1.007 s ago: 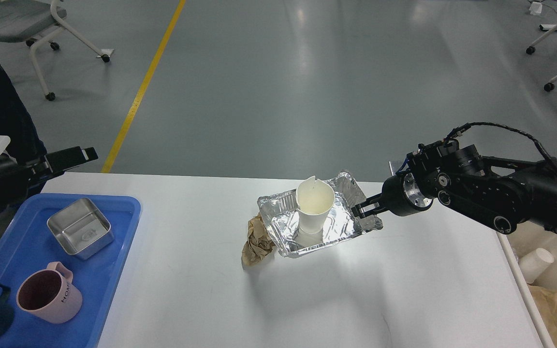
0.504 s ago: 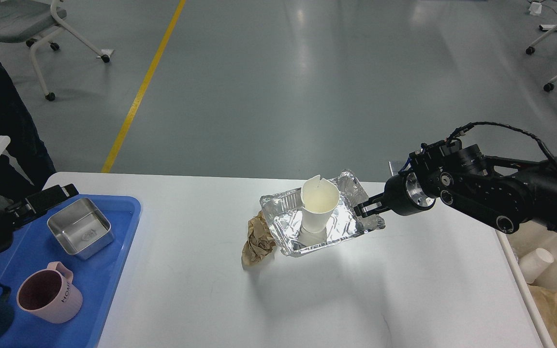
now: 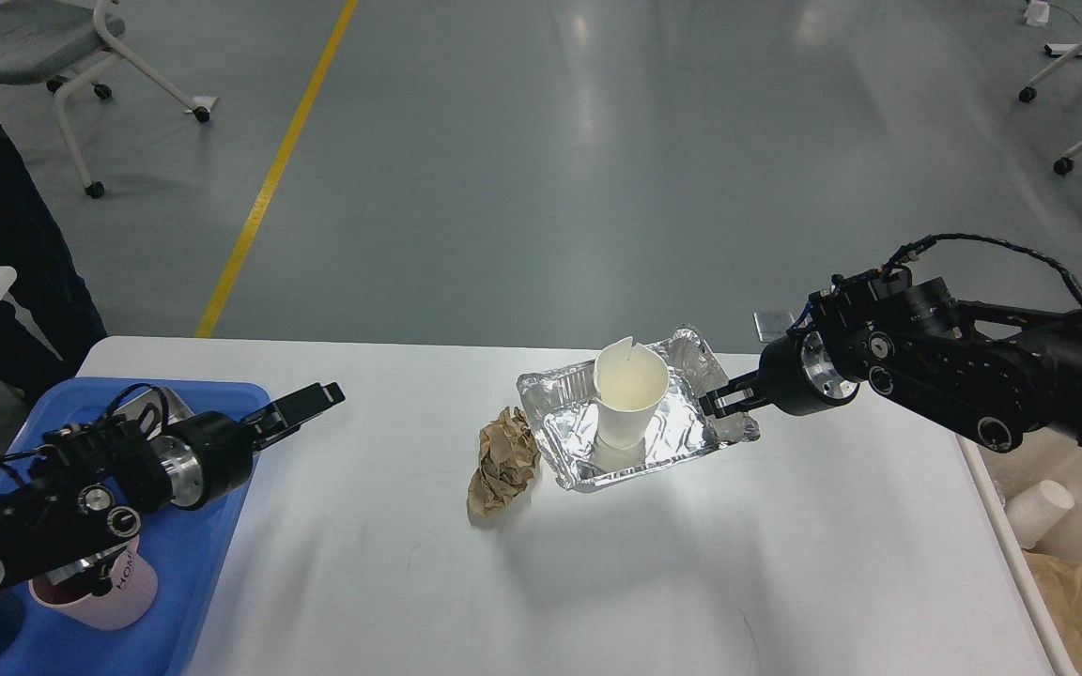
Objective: Tidy desktop
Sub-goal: 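Withdraw the left gripper back toward the blue tray, then reach the left gripper to the crumpled brown paper and grasp it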
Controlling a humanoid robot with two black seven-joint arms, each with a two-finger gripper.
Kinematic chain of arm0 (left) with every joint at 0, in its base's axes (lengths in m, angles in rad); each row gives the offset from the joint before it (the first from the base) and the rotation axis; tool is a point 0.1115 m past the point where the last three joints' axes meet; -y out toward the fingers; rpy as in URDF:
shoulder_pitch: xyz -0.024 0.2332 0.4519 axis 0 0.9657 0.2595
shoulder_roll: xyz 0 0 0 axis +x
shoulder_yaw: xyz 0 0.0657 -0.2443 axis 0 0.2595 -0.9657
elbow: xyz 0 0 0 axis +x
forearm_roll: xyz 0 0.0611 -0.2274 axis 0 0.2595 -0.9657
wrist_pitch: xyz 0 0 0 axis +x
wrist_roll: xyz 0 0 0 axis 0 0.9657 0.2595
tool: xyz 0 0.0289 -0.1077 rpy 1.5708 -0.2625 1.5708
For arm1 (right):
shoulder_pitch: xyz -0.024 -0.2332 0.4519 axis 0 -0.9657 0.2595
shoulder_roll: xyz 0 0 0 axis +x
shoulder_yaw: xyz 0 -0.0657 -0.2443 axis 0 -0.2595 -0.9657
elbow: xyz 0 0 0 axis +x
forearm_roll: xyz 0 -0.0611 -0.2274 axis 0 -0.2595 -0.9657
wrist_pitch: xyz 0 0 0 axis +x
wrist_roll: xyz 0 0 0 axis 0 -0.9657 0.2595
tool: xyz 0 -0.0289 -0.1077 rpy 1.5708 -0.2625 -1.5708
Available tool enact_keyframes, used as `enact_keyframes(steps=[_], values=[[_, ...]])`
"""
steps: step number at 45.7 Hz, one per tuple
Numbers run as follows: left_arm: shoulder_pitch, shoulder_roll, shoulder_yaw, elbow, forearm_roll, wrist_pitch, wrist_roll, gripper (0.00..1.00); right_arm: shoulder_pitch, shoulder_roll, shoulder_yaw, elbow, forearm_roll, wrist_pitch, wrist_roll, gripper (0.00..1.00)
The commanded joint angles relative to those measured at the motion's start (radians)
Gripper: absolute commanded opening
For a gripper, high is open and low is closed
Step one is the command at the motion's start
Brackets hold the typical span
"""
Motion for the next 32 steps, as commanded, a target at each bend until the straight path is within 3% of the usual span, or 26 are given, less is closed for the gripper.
enact_keyframes(steps=[1,19,32], values=[[-0.002,-0.098,-0.001,0.088,0.001,-0.002,-0.006,0.96,-0.009,-0.002,0.007,0.000,0.001,0.000,0.000,0.00],[0.003,-0.385,0.013,0.276,0.132,-0.019,-0.011,0.96,-0.012,-0.002,0.015,-0.003,0.008,0.000,0.002,0.00],[-0.006,-0.508,0.113,0.418,0.135,-0.020,-0.021,0.96,-0.012,-0.002,0.034,-0.003,0.008,0.000,0.002,0.00]])
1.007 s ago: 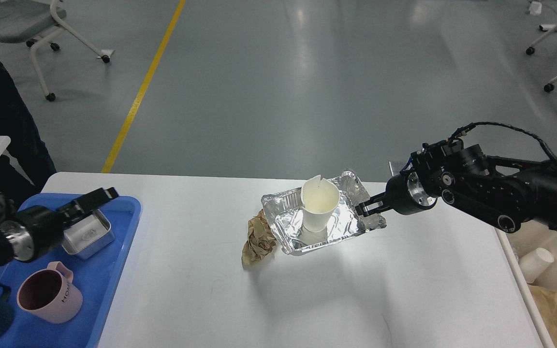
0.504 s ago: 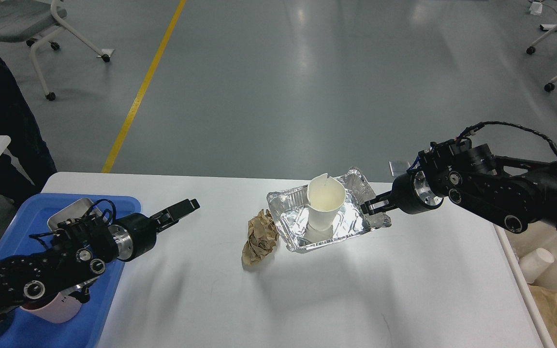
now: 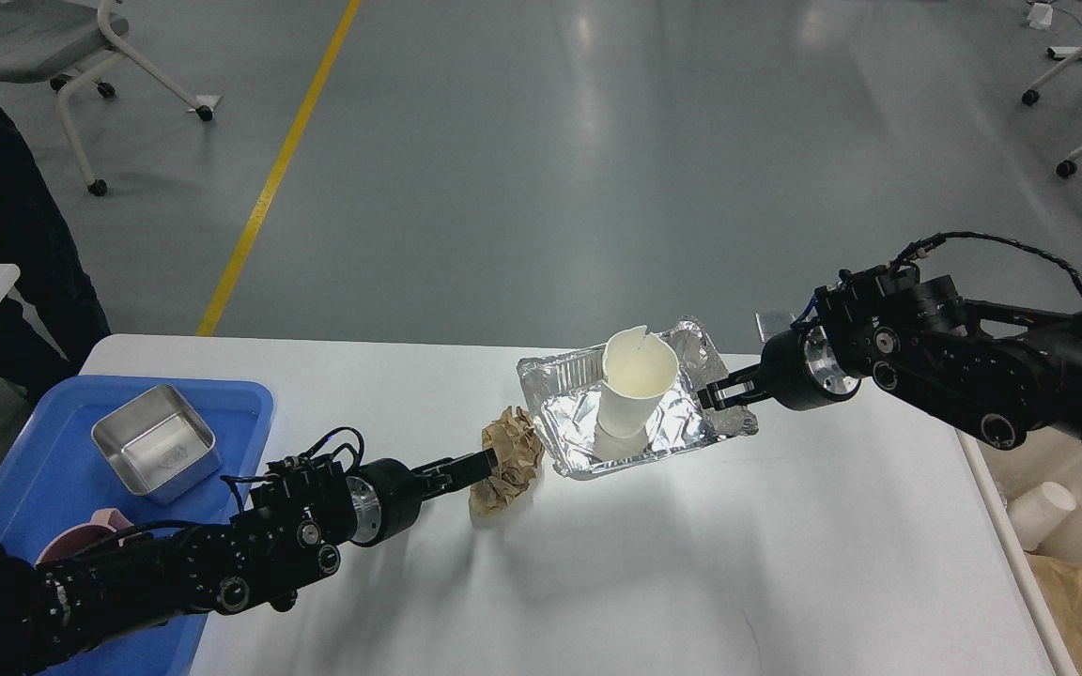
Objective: Tidy desktop
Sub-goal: 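Reach the left gripper to the crumpled brown paper and grasp it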
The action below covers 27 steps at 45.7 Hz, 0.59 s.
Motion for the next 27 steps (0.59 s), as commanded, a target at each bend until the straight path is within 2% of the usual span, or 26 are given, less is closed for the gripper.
enact_keyframes(steps=[1,27], values=[[0.000,-0.057,0.013,0.063,0.000,0.000,-0.007,0.96,0.001,0.001,0.004,0.000,0.000,0.000,0.000,0.00],[0.000,-0.194,0.014,0.191,0.032,0.001,-0.009,0.95,-0.012,0.000,0.026,0.000,0.034,0.002,0.000,0.00]])
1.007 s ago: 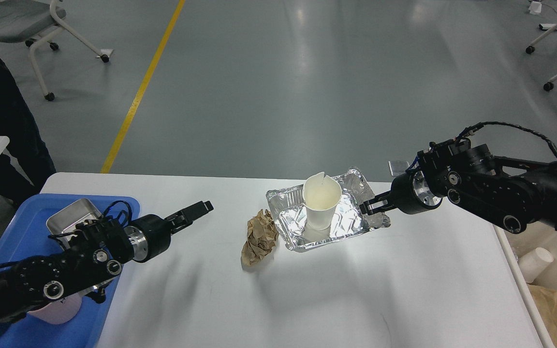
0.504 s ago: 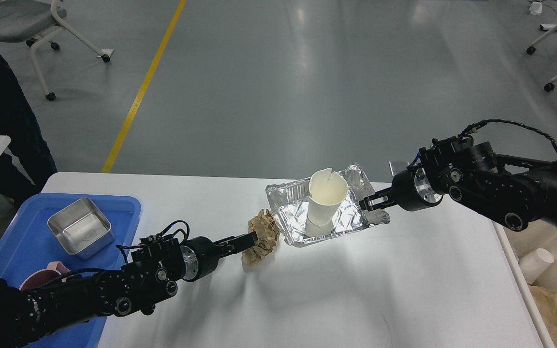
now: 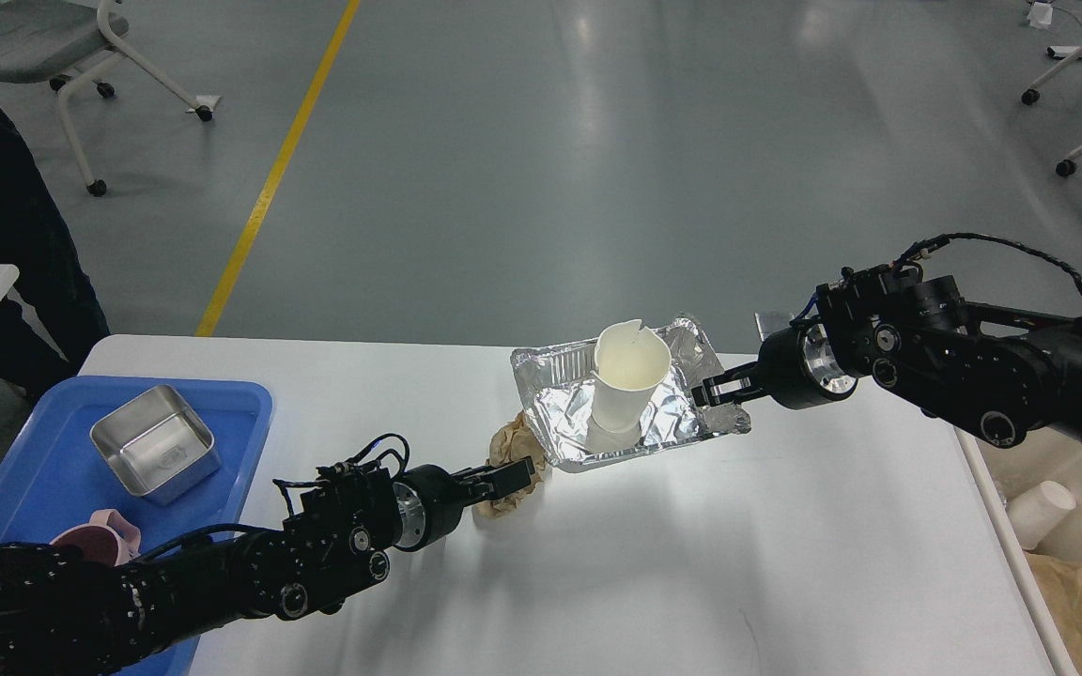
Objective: Tidy desktop
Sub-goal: 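Reach the left gripper to the crumpled brown paper and grasp it, then lift the crumpled paper high with the left gripper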
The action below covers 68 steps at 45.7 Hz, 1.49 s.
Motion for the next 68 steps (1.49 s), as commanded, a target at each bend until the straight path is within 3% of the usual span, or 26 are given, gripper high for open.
enact_keyframes(steps=[1,4,8,17,22,42,54,68], values=[[0.002,-0.037,0.001,0.048,0.007,0.000,0.000,0.94,-0.001,0.000,0.002,0.000,0.000,-0.001,0.000,0.00],[0.002,-0.057,0.011,0.087,0.007,0.000,0.000,0.92,-0.003,-0.001,0.002,0.000,0.000,-0.001,0.000,0.00],[0.000,-0.071,0.038,0.118,0.007,-0.001,0.000,0.81,-0.003,-0.001,0.003,0.000,0.000,-0.001,0.001,0.00],[-0.001,-0.071,0.058,0.121,-0.004,-0.035,0.000,0.22,-0.003,0.000,0.011,0.000,0.000,-0.001,0.000,0.00],[-0.001,-0.071,0.057,0.123,-0.011,-0.037,0.000,0.02,-0.003,0.000,0.011,0.000,0.000,-0.001,0.000,0.00],[-0.072,-0.039,0.032,0.065,-0.042,-0.074,-0.014,0.00,-0.015,0.000,0.017,-0.020,0.049,-0.001,0.004,0.00],[-0.073,0.282,0.006,-0.207,-0.051,-0.063,-0.005,0.00,-0.018,-0.003,0.017,-0.021,0.057,-0.001,0.006,0.00],[-0.035,0.733,-0.124,-0.469,-0.063,-0.078,-0.058,0.01,-0.033,0.011,0.032,-0.035,0.066,-0.001,0.006,0.00]])
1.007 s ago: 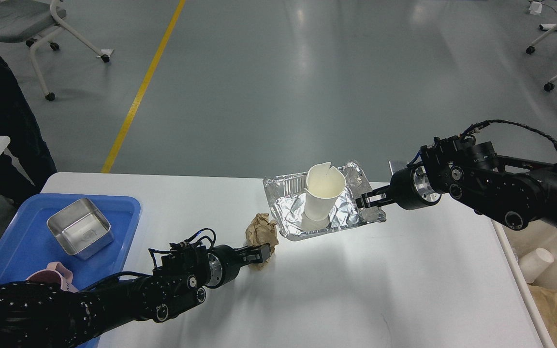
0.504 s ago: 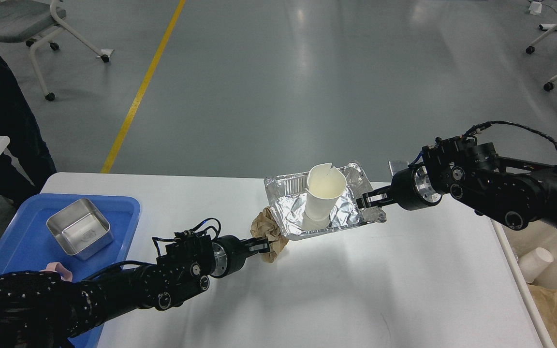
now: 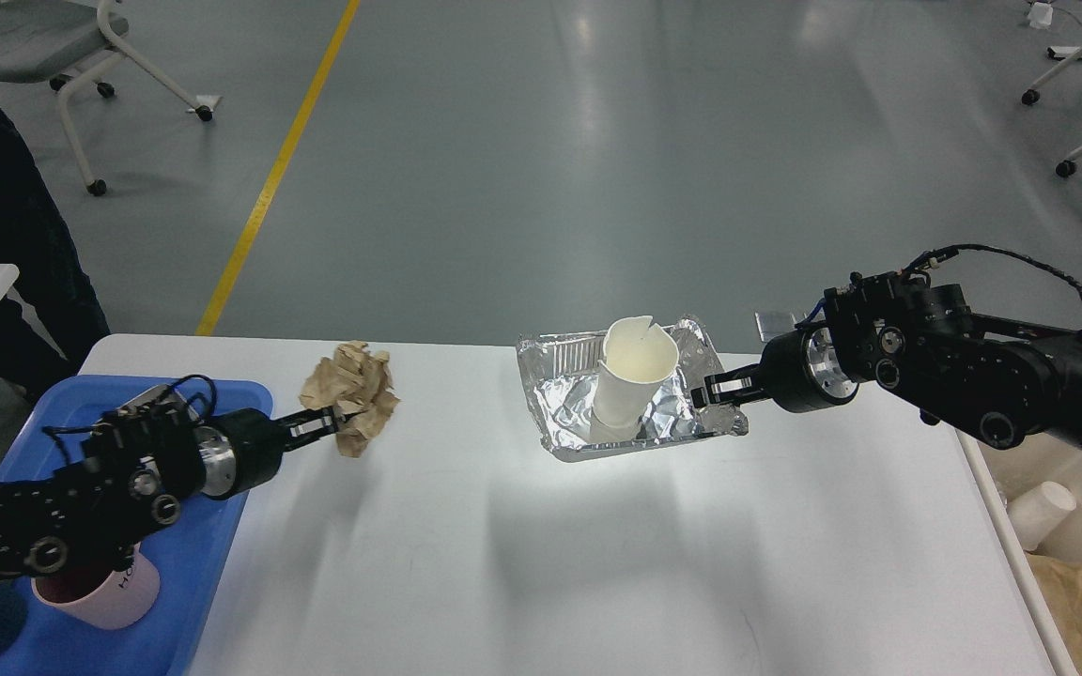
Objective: Tidy desktop
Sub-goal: 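Lift the crumpled paper high with the left gripper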
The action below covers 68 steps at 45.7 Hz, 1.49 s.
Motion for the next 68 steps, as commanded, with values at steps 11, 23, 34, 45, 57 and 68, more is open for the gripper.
enact_keyframes(steps=[11,23,34,45,57,68], values=[[0.025,0.292,-0.247,-0.248,-0.047,-0.101,-0.012,0.01,-0.006,0.004,0.016,-0.001,0.008,0.000,0.000,0.00],[0.011,0.345,-0.263,-0.338,-0.045,-0.141,-0.009,0.02,-0.006,-0.002,0.016,0.000,0.009,0.000,-0.001,0.00],[0.005,0.413,-0.261,-0.371,-0.045,-0.151,-0.008,0.02,-0.008,-0.005,0.013,0.002,0.009,0.000,0.000,0.00],[0.019,0.609,-0.255,-0.455,-0.048,-0.149,-0.009,0.03,-0.006,-0.005,0.012,0.002,0.009,0.000,-0.001,0.00],[0.039,0.747,-0.250,-0.490,-0.062,-0.151,-0.021,0.03,-0.006,-0.005,0.013,0.003,0.008,0.000,-0.001,0.00],[-0.002,0.629,-0.264,-0.486,-0.068,-0.144,0.024,0.04,-0.006,-0.006,0.012,0.005,0.008,0.000,-0.001,0.00]])
